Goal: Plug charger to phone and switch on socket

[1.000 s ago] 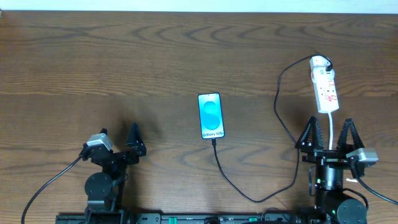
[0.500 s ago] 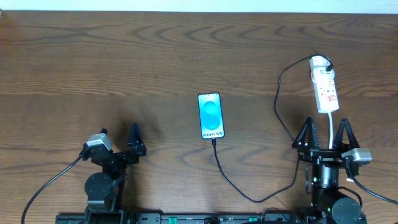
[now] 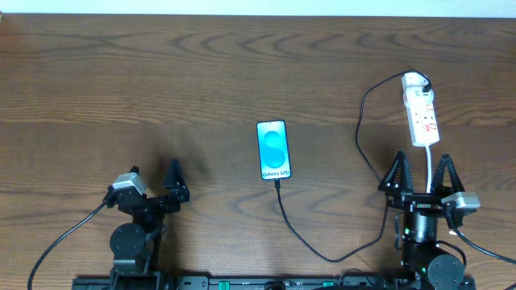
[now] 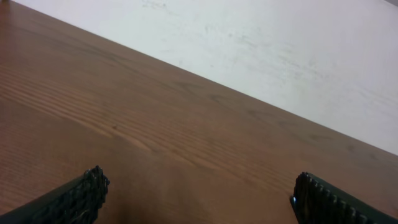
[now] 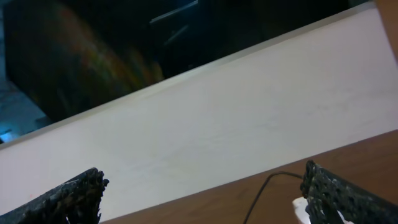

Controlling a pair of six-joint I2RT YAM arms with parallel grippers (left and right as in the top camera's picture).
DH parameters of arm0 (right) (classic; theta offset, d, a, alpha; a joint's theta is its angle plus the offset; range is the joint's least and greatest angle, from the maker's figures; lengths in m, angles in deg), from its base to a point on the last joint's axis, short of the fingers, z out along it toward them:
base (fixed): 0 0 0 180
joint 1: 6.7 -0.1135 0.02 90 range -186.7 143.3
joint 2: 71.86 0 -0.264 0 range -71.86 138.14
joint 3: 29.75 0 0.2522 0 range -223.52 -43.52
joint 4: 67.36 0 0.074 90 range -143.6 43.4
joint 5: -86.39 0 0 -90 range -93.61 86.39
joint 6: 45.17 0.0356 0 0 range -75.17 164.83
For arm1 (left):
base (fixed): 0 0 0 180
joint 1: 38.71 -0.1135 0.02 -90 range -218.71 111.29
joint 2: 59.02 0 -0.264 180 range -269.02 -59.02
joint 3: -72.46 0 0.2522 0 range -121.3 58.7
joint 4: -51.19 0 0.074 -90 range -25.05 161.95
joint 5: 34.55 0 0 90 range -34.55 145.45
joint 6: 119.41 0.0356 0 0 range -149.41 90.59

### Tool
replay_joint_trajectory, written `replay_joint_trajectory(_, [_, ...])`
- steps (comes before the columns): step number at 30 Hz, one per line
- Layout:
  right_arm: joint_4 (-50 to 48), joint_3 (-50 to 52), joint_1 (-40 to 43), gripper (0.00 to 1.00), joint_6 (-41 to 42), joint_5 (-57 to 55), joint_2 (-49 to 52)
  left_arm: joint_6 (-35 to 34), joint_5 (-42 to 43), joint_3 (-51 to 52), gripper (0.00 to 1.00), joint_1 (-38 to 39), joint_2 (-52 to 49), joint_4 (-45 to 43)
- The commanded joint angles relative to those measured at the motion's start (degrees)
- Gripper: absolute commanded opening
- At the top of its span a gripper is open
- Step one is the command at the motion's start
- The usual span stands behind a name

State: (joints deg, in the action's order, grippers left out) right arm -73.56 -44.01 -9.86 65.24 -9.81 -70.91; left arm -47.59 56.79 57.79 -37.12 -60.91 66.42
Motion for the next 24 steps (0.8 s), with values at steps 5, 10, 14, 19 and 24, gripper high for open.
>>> replay_joint_trajectory(5, [0.3, 0.2, -0.3, 0.99, -3.0, -2.5, -0.6, -0.1, -1.0, 0.7, 0.98, -0.3, -0.2, 2.7])
replay_joint_trajectory(10, [2.3, 0.2, -0.3, 0.99, -4.9, -2.5, -0.6, -0.1, -1.0, 0.7, 0.98, -0.3, -0.2, 2.7])
replay_joint_trajectory(14, [6.9, 0.2, -0.3, 0.99, -4.8, -2.5, -0.6, -0.1, -1.0, 0.7, 0.98, -0.3, -0.2, 2.7])
replay_joint_trajectory(19, [13.7, 0.2, -0.2, 0.99, -7.4, -2.5, -0.6, -0.1, -1.0, 0.7, 0.98, -0.3, -0.2, 2.7])
replay_joint_trajectory(24, [16.7, 0.2, -0.2, 0.99, -9.0, -2.5, -0.6, -0.1, -1.0, 0.7, 0.98, -0.3, -0.2, 2.7])
